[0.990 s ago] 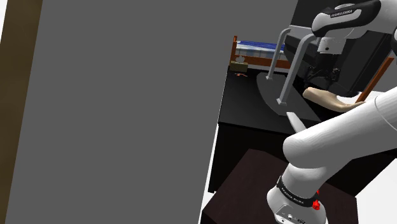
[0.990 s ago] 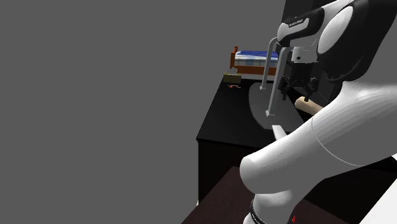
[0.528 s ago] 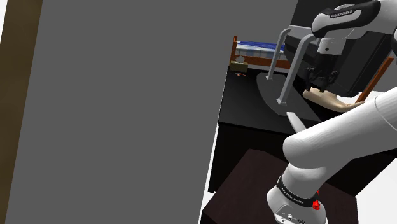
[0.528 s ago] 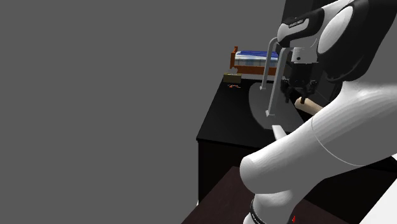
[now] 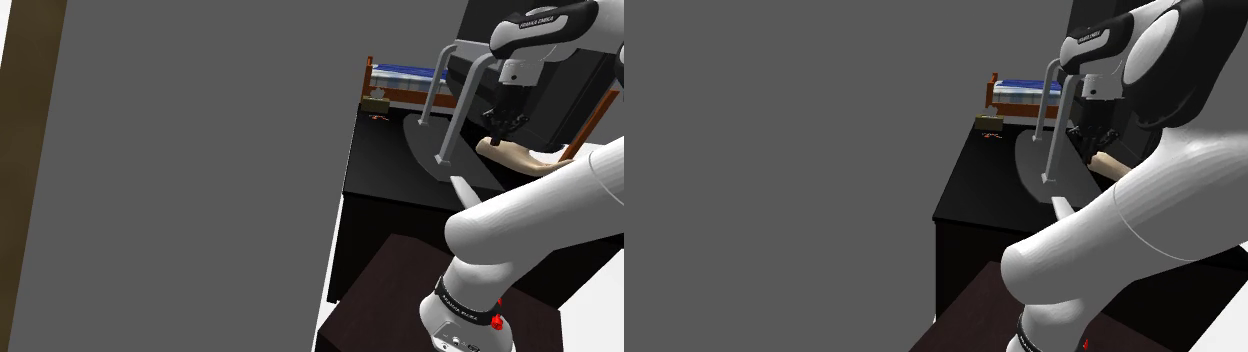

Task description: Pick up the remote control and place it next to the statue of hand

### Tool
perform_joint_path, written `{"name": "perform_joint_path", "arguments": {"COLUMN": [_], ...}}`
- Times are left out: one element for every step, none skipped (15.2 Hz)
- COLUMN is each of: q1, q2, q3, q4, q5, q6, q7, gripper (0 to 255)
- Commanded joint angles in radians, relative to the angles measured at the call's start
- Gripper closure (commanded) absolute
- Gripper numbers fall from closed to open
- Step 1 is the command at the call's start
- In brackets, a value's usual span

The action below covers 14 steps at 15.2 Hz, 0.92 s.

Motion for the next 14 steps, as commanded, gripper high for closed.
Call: {"name": "perform_joint_path", "arguments": {"q1": [0.000,0.000,-0.006,-0.011,-0.017,-0.022,-0.027,-0.032,-0.036,-0.040,-0.044,-0.047,-0.049,-0.051], "q2": [0.000,0.000,-0.017,-0.031,-0.043,-0.054,-0.061,-0.067,-0.069,-0.069,-0.067,-0.061,-0.052,-0.040], "q3": [0.000,0.000,0.000,-0.001,-0.003,-0.006,-0.011,-0.016,-0.022,-0.029,-0.037,-0.045,-0.055,-0.066], "q4": [0.000,0.000,-0.047,-0.092,-0.136,-0.179,-0.219,-0.259,-0.296,-0.332,-0.367,-0.400,-0.431,-0.460], "q5": [0.000,0.000,-0.010,-0.019,-0.029,-0.039,-0.049,-0.060,-0.070,-0.081,-0.092,-0.102,-0.113,-0.123], "q6": [0.000,0.000,0.043,0.087,0.132,0.177,0.222,0.269,0.316,0.364,0.414,0.465,0.517,0.570], "q7": [0.000,0.000,0.011,0.022,0.032,0.042,0.051,0.060,0.069,0.077,0.085,0.093,0.101,0.108], "gripper": [255,0,0,0,0,0,0,0,0,0,0,0,0,0]}}
